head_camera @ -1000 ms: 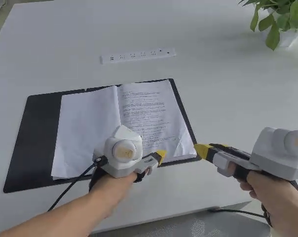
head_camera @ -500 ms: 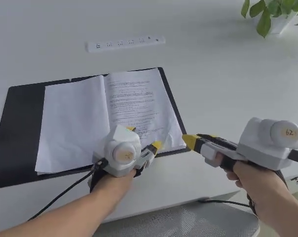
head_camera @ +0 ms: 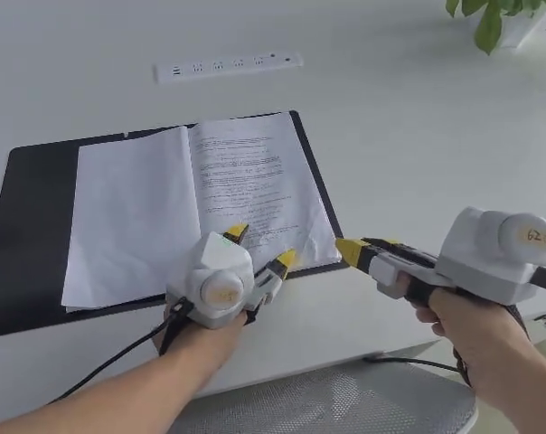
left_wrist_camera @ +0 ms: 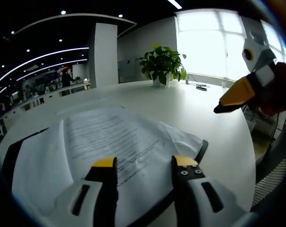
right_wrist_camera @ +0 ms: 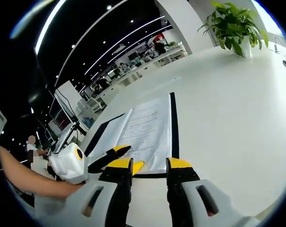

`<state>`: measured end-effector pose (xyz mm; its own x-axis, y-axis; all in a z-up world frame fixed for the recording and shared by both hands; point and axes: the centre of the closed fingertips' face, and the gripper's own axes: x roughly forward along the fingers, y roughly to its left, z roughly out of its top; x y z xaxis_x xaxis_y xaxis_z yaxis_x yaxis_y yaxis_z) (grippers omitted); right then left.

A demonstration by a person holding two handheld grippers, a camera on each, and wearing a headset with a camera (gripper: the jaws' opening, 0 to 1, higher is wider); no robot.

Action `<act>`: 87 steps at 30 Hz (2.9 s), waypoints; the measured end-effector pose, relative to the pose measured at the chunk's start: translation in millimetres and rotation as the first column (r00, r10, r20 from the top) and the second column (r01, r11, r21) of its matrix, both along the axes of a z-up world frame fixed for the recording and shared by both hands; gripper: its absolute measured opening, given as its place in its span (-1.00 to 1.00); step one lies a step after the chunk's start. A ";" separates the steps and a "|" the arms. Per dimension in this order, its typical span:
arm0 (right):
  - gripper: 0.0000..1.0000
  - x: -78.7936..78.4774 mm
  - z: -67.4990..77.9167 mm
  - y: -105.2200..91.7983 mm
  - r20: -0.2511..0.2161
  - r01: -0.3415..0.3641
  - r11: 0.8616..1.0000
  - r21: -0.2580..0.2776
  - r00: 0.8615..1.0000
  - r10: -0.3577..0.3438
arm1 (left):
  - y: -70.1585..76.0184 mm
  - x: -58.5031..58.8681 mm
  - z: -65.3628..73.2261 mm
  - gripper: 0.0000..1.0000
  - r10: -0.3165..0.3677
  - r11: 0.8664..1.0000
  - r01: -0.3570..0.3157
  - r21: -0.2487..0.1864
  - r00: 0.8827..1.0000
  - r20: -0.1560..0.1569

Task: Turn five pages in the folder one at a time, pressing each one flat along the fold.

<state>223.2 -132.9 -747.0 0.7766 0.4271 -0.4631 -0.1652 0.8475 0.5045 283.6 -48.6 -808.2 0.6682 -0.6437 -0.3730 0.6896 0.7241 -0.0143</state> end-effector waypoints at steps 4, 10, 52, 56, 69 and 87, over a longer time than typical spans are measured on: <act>-0.49 -1.4 -0.1 2.0 -0.004 -0.001 1.000 -0.002 1.000 0.001 | -0.9 -0.8 -1.0 -0.15 -0.007 1.000 0.007 0.003 1.000 -0.003; -0.50 -2.5 1.3 6.4 -0.007 -0.006 1.000 0.003 1.000 0.006 | -0.2 1.5 -1.6 -0.25 -0.005 1.000 0.005 0.009 1.000 0.001; -0.63 19.9 -30.9 26.8 -0.082 -0.118 0.993 -0.020 0.990 0.116 | 8.8 13.1 -0.4 -1.00 0.096 0.994 -0.100 -0.044 0.992 -0.085; -0.87 20.1 -31.0 23.7 -0.079 -0.108 0.994 -0.024 0.991 0.106 | 8.8 12.4 -0.1 -1.00 0.095 0.994 -0.099 -0.044 0.992 -0.082; -1.00 20.7 -26.3 22.8 -0.059 -0.095 0.995 -0.030 0.994 0.093 | 8.2 11.7 0.3 -0.99 0.092 0.995 -0.095 -0.032 0.992 -0.081; -1.00 24.3 3.6 33.2 0.009 -0.100 0.995 0.010 0.995 0.100 | 20.1 -0.8 7.8 -0.86 0.084 0.995 -0.093 -0.047 0.981 -0.174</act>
<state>247.5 -99.7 -743.3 0.7337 0.5076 -0.4518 -0.2532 0.8212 0.5114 282.8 -28.5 -800.3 0.6523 -0.6076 -0.4531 0.6068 0.7769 -0.1680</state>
